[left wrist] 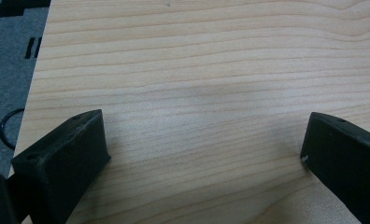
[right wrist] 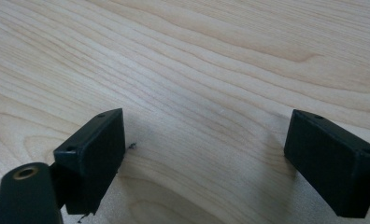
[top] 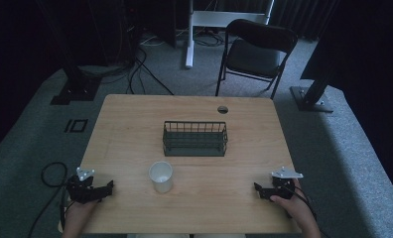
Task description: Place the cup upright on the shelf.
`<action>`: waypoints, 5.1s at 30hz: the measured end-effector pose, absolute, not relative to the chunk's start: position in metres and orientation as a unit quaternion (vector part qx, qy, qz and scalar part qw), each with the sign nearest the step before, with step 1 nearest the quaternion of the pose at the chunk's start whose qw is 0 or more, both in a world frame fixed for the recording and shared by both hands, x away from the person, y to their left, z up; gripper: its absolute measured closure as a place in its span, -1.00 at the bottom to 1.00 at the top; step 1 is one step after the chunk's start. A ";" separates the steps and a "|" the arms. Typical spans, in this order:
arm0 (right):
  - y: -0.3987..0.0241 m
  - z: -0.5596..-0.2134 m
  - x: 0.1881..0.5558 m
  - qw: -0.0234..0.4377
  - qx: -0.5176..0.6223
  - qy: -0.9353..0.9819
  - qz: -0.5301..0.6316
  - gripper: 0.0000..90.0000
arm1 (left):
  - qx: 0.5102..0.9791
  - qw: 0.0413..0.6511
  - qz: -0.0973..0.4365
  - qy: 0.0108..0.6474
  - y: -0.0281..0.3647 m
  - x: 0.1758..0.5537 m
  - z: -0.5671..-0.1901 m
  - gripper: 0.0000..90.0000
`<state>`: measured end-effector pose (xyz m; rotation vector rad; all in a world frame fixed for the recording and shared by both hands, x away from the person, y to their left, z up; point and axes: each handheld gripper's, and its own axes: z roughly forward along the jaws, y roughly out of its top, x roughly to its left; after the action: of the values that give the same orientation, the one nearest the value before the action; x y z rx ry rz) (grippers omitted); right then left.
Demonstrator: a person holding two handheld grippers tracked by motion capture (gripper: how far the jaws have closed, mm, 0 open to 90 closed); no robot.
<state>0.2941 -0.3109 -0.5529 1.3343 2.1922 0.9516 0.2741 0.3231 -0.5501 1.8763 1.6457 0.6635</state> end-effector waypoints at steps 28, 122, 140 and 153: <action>-0.312 -0.553 0.295 0.206 0.490 0.777 0.337 -0.74 | 0.698 0.276 0.247 0.613 0.323 0.274 -0.550 -0.98; -0.149 -0.511 0.297 0.148 0.295 0.837 0.436 -0.71 | 0.699 0.276 0.247 0.612 0.323 0.274 -0.550 -0.98; -0.115 -0.509 0.291 0.126 0.250 0.845 0.456 -0.71 | 0.699 0.276 0.247 0.612 0.323 0.274 -0.550 -0.98; -0.085 -0.509 0.288 0.112 0.220 0.853 0.461 -0.72 | 0.699 0.276 0.247 0.612 0.323 0.274 -0.550 -0.98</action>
<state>0.2883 -0.0855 -0.5086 0.6443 2.5019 1.3524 0.2741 0.3232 -0.5500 1.8773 1.6453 0.6628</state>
